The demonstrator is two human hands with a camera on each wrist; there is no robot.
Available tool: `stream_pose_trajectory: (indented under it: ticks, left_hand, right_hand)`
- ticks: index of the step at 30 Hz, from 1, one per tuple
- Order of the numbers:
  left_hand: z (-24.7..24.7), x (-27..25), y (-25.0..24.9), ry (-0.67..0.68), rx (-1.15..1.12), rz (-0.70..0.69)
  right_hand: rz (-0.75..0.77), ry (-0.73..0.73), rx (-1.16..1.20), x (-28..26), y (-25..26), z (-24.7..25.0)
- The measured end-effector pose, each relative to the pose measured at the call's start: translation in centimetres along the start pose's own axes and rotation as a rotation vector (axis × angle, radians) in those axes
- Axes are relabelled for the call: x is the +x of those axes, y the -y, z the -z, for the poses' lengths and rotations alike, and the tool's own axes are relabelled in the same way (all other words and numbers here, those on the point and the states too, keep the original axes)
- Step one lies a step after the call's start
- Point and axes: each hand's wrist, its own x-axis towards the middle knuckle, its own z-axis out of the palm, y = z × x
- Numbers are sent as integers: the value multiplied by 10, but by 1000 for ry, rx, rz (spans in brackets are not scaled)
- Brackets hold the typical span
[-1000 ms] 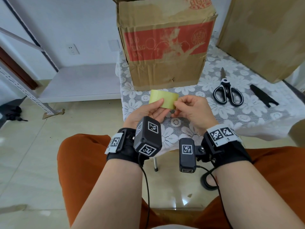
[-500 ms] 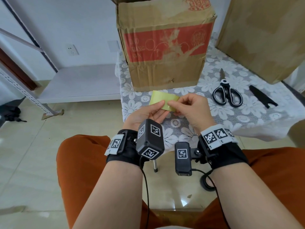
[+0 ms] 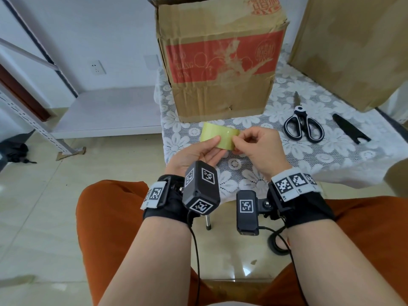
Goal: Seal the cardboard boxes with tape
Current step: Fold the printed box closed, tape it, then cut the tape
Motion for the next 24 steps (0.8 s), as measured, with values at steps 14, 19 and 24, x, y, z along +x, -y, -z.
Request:
stream_pose_trajectory:
  ticks: [14, 19, 24]
  left_hand:
    - [-1, -2, 0, -18, -52, -34]
    - [-2, -5, 1, -41, -97, -35]
    - [3, -2, 1, -44, -164, -20]
  right_hand:
    - [-45, -29, 212, -3, -2, 0]
    - [-112, 18, 502, -3, -4, -1]
    - [-178, 71, 715, -3, -3, 0]
